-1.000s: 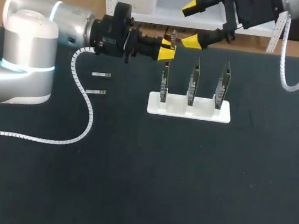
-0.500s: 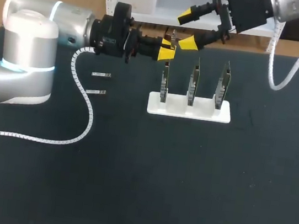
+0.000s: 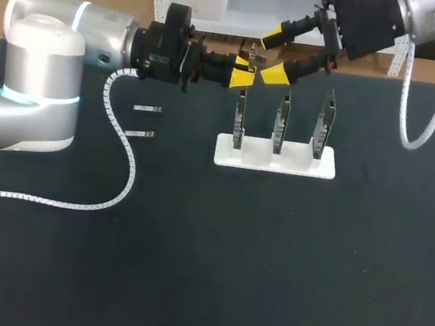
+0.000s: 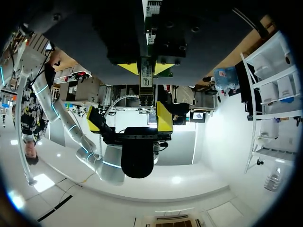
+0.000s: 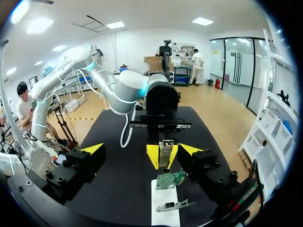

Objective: Pick up the optical module with the left hand, and insert it into the network port with the right hand.

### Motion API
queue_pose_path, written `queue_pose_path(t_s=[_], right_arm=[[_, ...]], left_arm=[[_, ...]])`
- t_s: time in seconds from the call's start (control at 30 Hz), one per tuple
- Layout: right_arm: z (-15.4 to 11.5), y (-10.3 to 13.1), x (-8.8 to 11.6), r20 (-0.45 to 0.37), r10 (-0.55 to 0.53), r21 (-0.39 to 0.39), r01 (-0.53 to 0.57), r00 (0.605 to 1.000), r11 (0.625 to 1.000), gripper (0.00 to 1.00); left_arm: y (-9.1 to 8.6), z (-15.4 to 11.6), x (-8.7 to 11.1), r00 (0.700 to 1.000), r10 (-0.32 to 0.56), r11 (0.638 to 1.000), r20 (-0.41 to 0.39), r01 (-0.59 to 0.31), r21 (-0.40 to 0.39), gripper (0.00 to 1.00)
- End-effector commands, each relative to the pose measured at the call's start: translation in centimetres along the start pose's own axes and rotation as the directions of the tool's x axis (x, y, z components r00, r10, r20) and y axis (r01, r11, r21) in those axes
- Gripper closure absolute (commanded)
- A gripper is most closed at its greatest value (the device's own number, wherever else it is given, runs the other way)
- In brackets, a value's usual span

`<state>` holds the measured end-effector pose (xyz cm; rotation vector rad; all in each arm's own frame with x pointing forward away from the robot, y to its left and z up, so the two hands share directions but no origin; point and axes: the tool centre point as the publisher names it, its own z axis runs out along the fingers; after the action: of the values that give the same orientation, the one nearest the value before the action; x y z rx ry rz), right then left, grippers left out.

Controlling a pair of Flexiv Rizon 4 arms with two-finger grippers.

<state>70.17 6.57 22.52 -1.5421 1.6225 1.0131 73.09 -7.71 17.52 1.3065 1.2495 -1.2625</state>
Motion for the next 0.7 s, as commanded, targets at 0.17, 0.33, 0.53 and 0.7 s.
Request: queue_pose_path(t_s=[0.17,0.33,0.53,0.7], right_arm=[[1.0,0.0,-0.5,0.022,-0.027,0.056,0.025,0.999,0.998,0.0],[1.8,-0.1,-0.8,0.03,-0.042,0.022,0.041,0.999,0.999,0.0],[2.6,-1.0,-0.7,0.039,-0.047,0.005,0.047,0.998,0.999,0.0],[1.6,-1.3,-1.0,0.034,-0.064,0.037,0.063,0.997,0.997,0.0]], left_arm=[[0.1,0.0,0.0,1.0,-0.001,1.0,-0.001,0.001,0.002,1.0],[0.1,0.0,0.0,1.0,-0.001,1.0,-0.001,0.001,0.002,1.0],[0.1,0.0,0.0,1.0,-0.001,1.0,-0.001,0.001,0.002,1.0],[0.1,0.0,0.0,1.0,-0.001,1.0,-0.001,0.001,0.002,1.0]])
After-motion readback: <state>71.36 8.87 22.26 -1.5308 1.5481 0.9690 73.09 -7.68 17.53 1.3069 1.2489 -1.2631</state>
